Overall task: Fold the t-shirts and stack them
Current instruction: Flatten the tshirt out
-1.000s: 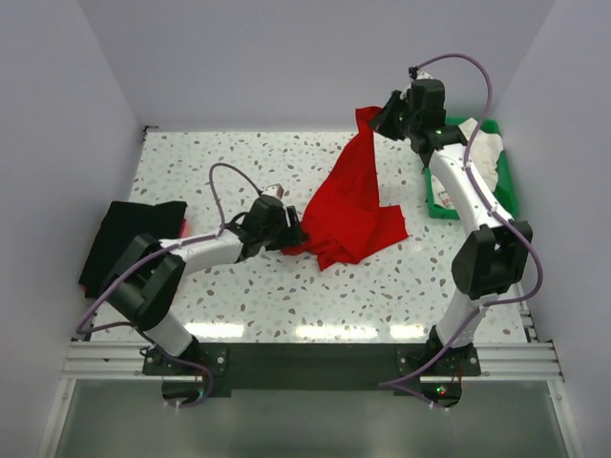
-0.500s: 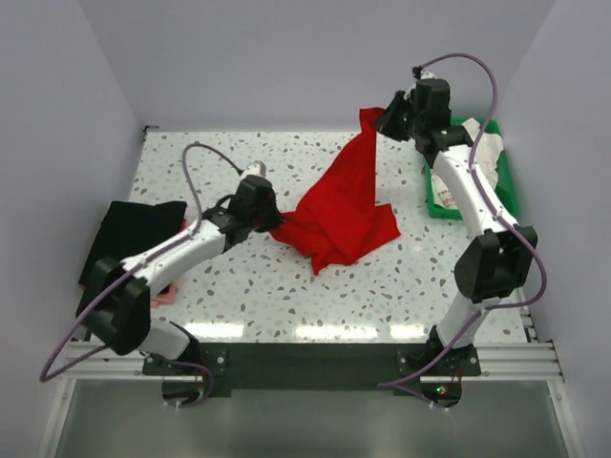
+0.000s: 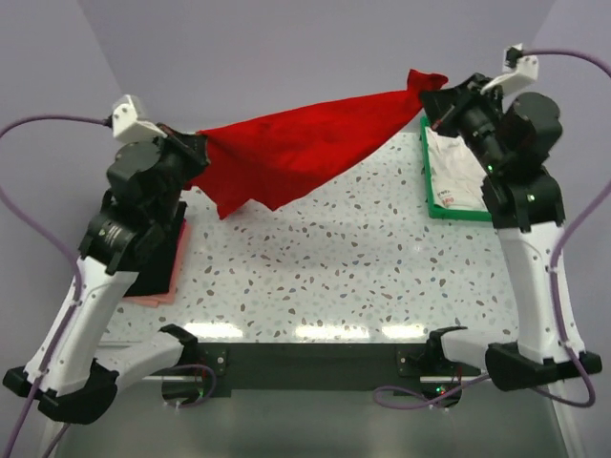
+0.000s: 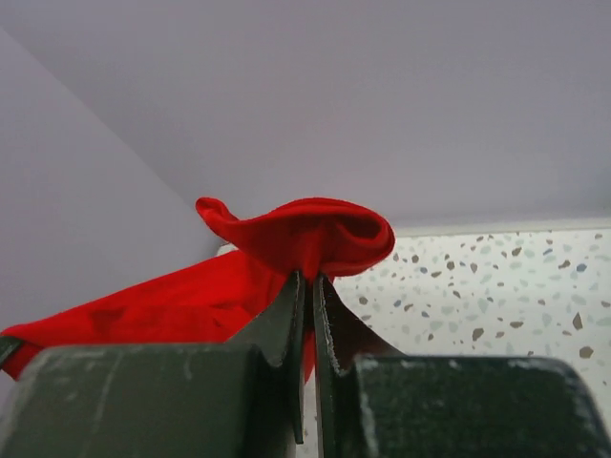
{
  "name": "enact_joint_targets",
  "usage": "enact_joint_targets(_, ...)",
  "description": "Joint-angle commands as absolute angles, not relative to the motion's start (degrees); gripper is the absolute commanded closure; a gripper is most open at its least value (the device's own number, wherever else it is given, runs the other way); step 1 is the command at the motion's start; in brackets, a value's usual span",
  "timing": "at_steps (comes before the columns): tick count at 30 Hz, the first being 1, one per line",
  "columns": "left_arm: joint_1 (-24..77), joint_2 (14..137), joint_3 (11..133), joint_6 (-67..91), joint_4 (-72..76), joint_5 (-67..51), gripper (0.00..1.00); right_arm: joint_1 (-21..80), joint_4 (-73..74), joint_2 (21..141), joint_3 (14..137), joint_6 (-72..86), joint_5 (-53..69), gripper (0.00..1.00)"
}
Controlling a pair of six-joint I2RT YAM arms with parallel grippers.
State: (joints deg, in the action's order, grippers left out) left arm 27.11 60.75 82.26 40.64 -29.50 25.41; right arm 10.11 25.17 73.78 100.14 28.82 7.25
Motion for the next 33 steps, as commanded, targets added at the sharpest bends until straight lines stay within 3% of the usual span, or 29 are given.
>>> enact_joint_targets(1,27.07,55.83,87.62,37.00,-31.72,32.78,1.00,9.93,22.85,66.04,97.57,27.77,6.59,1.00)
enact_joint_targets(7,26.98,51.95,91.49,35.43,-32.61,34.63,1.00,9.84,21.27,56.53,88.69,28.48,6.33,1.00)
enact_joint_targets(14,27.07,56.77,92.81,31.65,-30.24,34.80,1.00,9.84,21.88,57.03,83.86,27.69,2.73,1.00)
enact_joint_targets(19,26.37,67.48,93.68,27.26,-21.98,33.23,1.00,9.93,18.02,60.90,77.89,27.25,1.06,1.00)
enact_joint_targets(25,18.64,89.70,99.12,29.09,-16.09,17.60,1.00,9.41,12.31,75.12,73.91,26.46,-1.49,1.00)
enact_joint_targets(26,16.63,93.04,100.53,29.53,-15.47,12.18,0.95,8.62,11.35,78.19,74.79,25.93,-1.23,1.00)
enact_joint_targets(28,14.51,104.02,108.95,31.10,-17.83,8.36,0.80,7.39,12.29,89.52,80.83,25.49,-0.09,0.81)
enact_joint_targets(29,12.50,107.46,112.55,31.46,-19.49,5.48,0.54,5.82,13.17,93.91,83.73,25.49,3.04,0.71)
enact_joint_targets(31,10.91,115.29,121.84,32.08,-25.03,3.79,0.29,4.66,18.85,104.35,93.27,25.05,7.46,0.52)
enact_joint_targets(33,9.23,117.07,124.62,32.60,-29.08,3.16,0.20,3.96,23.71,108.53,98.94,23.65,9.22,0.45)
